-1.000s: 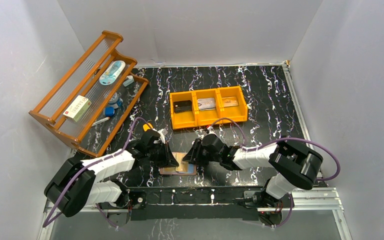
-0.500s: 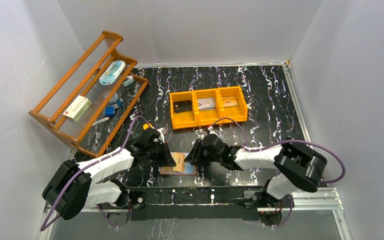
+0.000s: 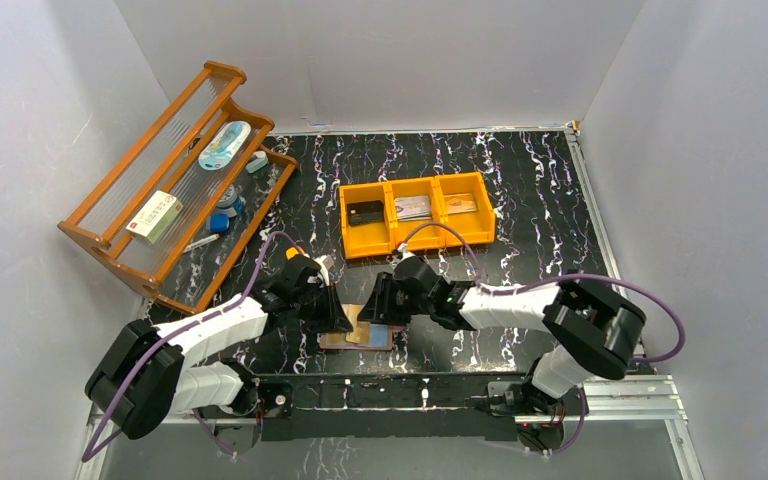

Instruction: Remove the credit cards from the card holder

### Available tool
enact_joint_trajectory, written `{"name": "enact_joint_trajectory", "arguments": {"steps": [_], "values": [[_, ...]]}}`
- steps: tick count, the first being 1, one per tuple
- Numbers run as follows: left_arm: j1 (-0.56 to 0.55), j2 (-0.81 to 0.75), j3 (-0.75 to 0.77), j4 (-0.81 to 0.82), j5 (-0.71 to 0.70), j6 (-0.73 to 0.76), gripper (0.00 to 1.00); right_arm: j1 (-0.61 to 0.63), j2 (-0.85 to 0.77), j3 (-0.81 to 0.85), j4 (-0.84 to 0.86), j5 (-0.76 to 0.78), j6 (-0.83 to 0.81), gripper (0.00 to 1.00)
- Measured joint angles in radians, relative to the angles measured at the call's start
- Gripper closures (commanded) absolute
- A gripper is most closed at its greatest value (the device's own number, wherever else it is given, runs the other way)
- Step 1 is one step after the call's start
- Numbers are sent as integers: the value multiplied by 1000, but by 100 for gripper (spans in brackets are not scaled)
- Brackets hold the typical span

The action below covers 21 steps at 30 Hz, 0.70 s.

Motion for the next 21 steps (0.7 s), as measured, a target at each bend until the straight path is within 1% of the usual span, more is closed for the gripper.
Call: {"name": "enact_joint_trajectory", "arguments": {"steps": [5,9,11,18,21], "values": [[0,5,0,9,7,0,88,0,79,-11,39,5,27,53],[0,6,0,13,11,0,79,-8,77,-49,96,6,68,53],[0,6,-1,19,18,0,77,-8,78,-55,108,4,76,53],[0,27,-3,64,56,-1,75,-15,93,-104,221,-16,128,53],[0,40,-6,80,65,-1,75,-18,95,-111,239,-20,136,53]]}}
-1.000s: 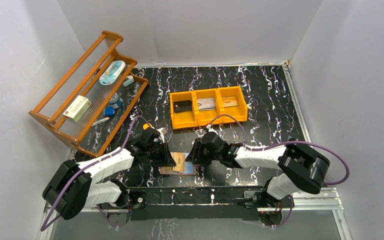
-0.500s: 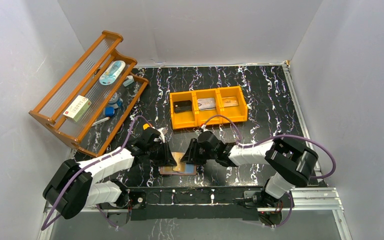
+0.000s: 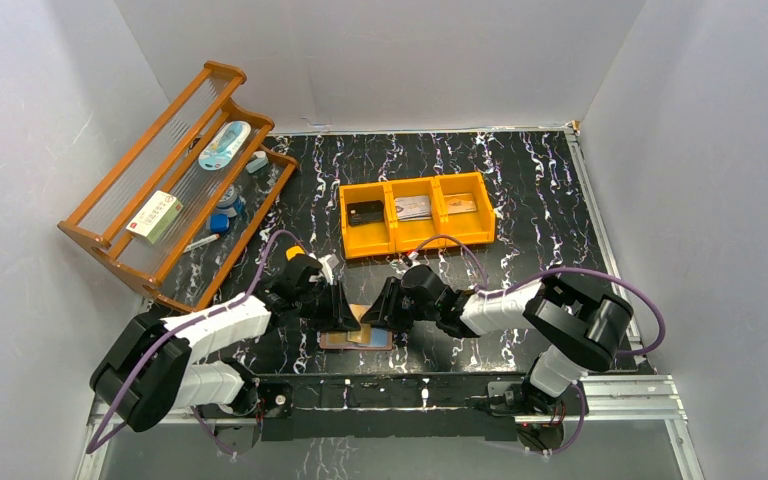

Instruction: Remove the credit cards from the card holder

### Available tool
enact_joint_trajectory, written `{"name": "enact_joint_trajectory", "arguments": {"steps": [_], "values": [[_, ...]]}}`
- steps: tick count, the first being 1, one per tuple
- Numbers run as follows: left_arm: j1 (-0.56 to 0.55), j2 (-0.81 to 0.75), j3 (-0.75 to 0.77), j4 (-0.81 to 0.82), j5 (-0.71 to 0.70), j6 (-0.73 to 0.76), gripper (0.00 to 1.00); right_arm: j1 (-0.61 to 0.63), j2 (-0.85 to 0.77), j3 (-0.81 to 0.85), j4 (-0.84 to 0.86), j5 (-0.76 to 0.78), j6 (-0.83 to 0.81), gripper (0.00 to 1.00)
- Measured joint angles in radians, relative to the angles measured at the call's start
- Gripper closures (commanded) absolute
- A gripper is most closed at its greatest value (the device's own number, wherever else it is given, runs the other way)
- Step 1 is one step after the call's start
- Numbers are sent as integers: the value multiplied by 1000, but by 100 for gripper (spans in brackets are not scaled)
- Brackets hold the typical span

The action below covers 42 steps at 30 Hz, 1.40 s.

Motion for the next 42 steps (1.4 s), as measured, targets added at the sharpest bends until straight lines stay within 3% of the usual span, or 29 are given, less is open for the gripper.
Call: {"name": "enact_joint_trajectory", "arguments": {"steps": [3,14,24,42], "values": [[0,6,-10,23,11,-2,77,-4,3,-3,8,-9,3,53],[0,-9,-14,-14,-32,-19,100,-19,4,-15,27,-19,16,53],[-2,-142,36,-193,-166,1,100,-63,-10,-20,16,-59,-21,49],[-1,-282,98,-337,-314,11,100,-71,-63,109,-122,-137,-168,52]]}}
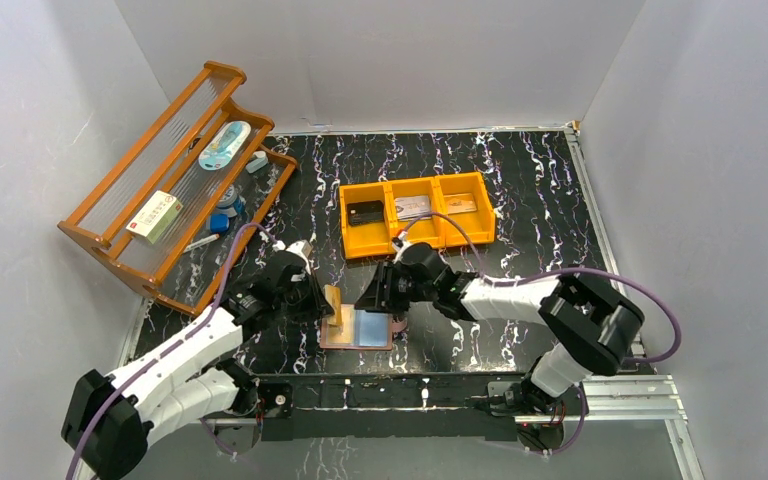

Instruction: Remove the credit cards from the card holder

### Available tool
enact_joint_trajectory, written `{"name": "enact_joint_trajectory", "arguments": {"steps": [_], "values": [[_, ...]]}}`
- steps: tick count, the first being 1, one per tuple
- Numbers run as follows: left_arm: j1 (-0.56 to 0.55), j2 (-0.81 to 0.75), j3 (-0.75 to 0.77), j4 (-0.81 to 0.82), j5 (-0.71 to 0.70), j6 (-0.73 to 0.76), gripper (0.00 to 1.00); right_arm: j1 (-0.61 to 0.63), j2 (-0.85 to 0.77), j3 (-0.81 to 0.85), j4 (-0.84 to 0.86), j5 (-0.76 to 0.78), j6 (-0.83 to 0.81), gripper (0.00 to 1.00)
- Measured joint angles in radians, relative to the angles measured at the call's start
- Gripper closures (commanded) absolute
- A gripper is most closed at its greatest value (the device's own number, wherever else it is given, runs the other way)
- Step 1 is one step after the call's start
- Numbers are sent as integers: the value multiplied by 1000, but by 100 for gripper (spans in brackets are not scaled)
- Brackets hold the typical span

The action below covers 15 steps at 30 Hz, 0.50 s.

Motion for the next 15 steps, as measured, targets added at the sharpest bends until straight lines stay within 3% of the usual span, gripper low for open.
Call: {"name": "enact_joint_trajectory", "arguments": {"steps": [9,15], "values": [[0,-80,6,-89,-89,-18,100,10,201,90,43,-62,-5,52],[0,-82,25,-118,-108,-18,100,11,200,87,21,-51,-13,37]]}}
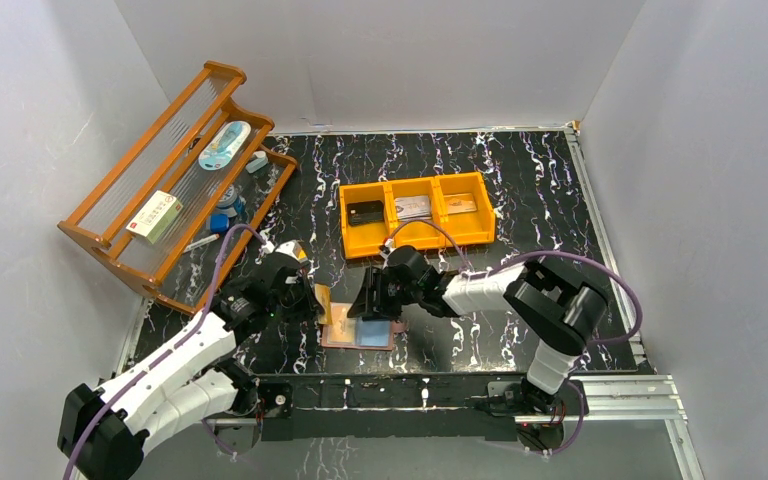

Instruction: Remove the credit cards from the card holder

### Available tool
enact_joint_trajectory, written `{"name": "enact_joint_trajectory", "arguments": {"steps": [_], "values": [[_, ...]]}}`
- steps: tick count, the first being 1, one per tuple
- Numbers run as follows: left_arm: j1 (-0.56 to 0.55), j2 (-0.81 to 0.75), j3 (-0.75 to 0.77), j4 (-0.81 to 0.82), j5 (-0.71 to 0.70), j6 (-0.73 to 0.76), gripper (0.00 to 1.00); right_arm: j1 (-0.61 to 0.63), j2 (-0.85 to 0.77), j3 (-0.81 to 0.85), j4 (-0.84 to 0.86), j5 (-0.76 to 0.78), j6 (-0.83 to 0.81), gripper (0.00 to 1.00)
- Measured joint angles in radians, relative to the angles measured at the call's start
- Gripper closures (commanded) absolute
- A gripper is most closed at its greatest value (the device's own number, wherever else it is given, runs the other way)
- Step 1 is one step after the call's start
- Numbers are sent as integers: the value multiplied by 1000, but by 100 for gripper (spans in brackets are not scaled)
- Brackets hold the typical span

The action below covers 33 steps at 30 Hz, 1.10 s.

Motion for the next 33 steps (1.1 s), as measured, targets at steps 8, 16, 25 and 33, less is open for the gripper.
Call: {"name": "enact_joint_trajectory", "arguments": {"steps": [8,16,25,33], "values": [[0,48,84,-34,-13,39,100,0,-135,7,-70,48,-72,23],[8,109,146,-24,5,92,100,-23,-422,-53,-149,278,-114,11],[142,112,156,57,187,117,100,-166,-631,-89,-319,395,-176,4],[201,156,185,275,463,56,100,-362,-640,-97,-272,61,-106,11]]}}
